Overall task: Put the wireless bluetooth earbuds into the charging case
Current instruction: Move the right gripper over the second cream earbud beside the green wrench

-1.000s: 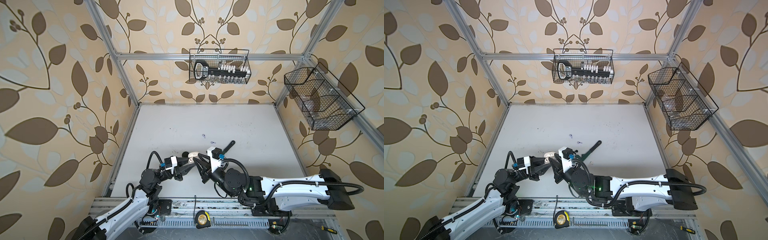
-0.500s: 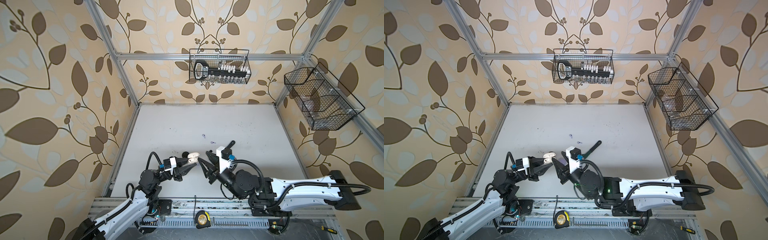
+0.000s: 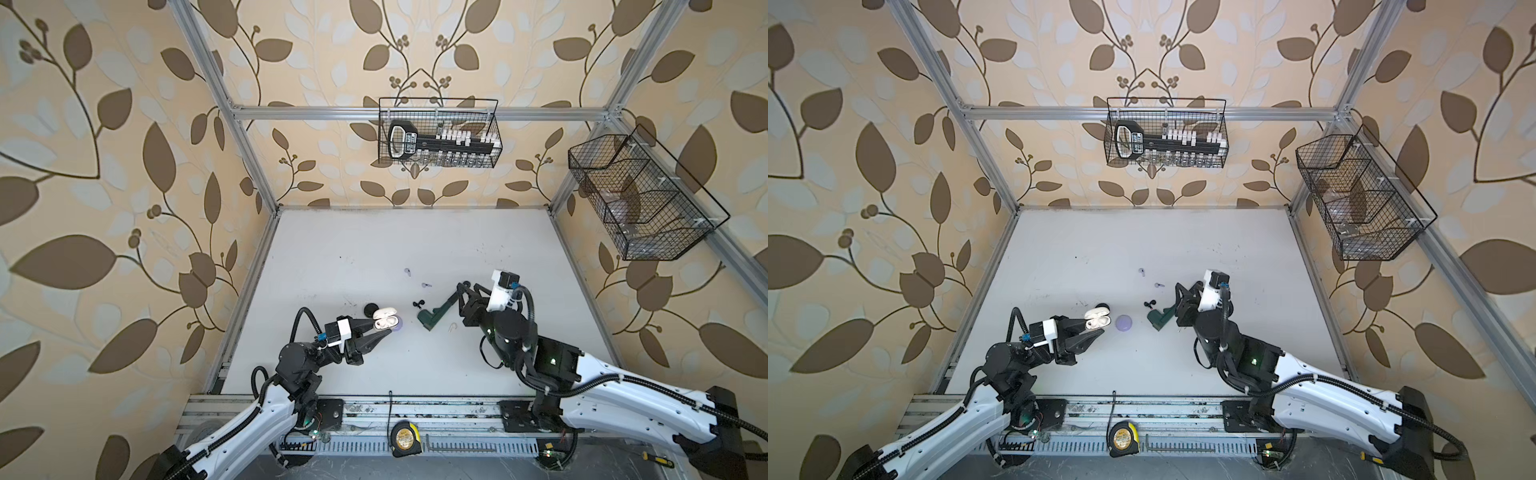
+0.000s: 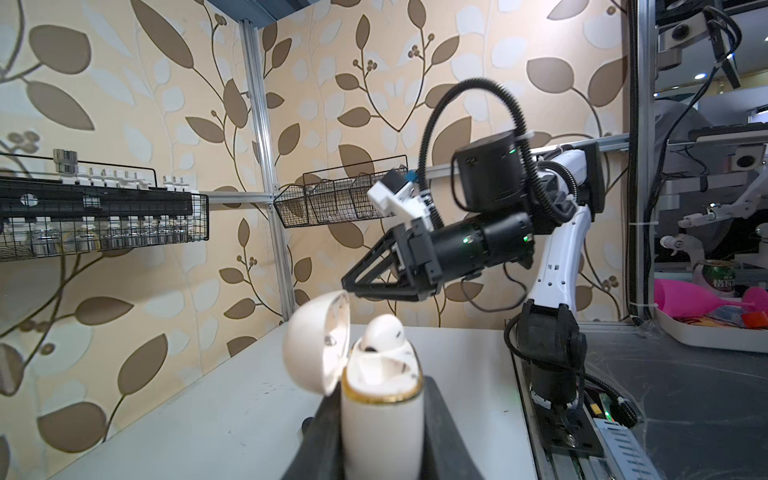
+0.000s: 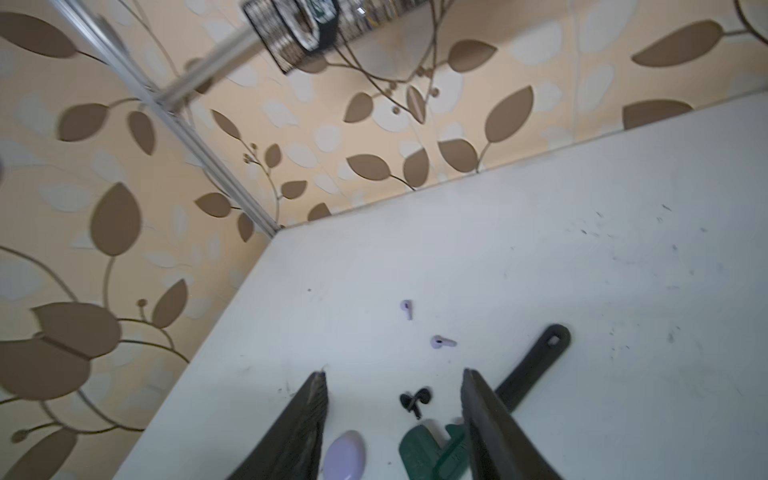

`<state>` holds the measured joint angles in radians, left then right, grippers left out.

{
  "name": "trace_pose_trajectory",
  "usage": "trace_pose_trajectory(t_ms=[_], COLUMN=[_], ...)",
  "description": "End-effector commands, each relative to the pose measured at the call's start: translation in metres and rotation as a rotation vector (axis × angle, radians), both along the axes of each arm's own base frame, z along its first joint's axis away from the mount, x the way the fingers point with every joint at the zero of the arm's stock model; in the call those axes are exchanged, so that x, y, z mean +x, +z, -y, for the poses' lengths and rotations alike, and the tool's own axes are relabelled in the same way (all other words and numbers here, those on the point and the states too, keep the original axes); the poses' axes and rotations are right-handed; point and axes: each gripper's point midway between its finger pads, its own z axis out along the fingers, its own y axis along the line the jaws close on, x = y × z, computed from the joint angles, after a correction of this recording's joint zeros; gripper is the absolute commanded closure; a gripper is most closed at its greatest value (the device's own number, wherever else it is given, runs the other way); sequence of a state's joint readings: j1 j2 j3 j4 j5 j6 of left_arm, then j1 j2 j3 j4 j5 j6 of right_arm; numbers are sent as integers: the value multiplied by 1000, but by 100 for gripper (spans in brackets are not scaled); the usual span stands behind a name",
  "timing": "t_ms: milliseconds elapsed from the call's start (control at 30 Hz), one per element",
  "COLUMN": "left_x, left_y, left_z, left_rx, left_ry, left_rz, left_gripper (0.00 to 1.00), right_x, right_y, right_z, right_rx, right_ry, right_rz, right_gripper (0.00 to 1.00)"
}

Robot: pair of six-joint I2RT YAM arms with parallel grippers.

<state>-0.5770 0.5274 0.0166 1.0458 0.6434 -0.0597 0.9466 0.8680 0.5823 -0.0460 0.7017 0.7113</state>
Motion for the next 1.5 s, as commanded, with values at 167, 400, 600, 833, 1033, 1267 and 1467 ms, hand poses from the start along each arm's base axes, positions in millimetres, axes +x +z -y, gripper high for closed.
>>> trace_pose_trajectory(t_ms=[167,400,600,833,1033,1267,1467], left_x=[-4,-1,-2,0,2,5,5], left_y=[7,3,2,2,1,0,1], left_z=[-6,-7,-9,-10,-11,-11,-11], left_rx=[-34,-27,-29,-26,-24,-22,-22], left_ry=[30,52,62,76,91,100,102], left_rz=[57,45,47,45,47,48,51], left_gripper=[100,100,100,100,100,100,100], right_x=[-12,-9,-5,0,1,2,0], right_y=[-128,-159,-160,-166,-177,-196,-207], right_z=[18,10,-6,-8,-14,-18,-16], right_rx=[-223,-310,-356,-426,-463,-485,-520], right_ry=[14,73,131,123,120,125,109], right_rz=[-493,-733,-808,-866,-885,-918,-931], right_gripper=[47,53,52,53,53,53,55])
